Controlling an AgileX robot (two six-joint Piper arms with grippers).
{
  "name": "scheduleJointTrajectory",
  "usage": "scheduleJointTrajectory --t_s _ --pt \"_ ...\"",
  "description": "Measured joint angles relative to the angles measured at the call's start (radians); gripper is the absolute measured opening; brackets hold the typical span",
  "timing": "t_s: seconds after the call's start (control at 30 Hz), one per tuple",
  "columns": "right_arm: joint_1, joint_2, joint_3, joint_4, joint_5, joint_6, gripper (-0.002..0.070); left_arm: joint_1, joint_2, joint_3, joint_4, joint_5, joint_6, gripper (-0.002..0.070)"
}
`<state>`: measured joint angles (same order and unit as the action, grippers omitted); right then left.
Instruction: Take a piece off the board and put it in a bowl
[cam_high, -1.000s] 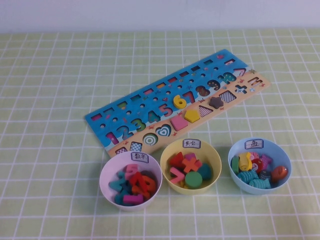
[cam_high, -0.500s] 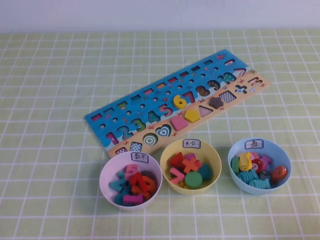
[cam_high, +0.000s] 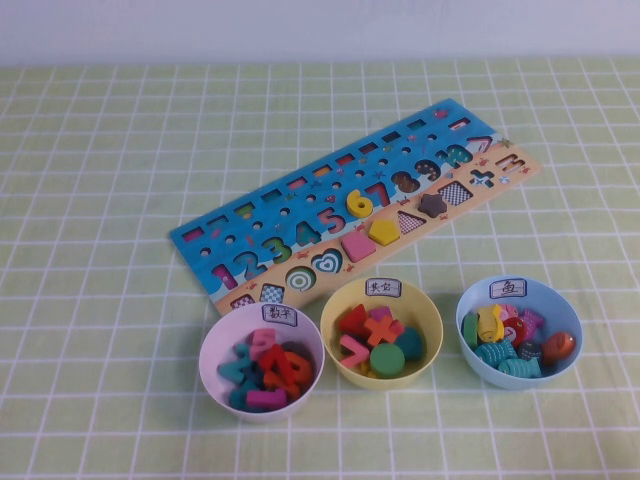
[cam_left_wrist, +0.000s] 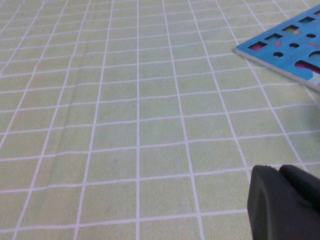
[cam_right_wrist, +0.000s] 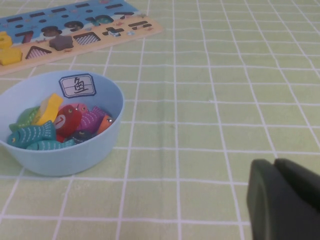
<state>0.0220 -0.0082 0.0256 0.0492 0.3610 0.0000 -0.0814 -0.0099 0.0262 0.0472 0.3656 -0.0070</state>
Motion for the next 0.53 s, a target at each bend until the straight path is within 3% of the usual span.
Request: scheduleJointTrajectory --t_s 0.53 --pt "0.002 0.000 0.000 0.005 0.000 0.000 -0.0017 0.000 0.000 0.000 0.000 0.000 0.000 -0.0005"
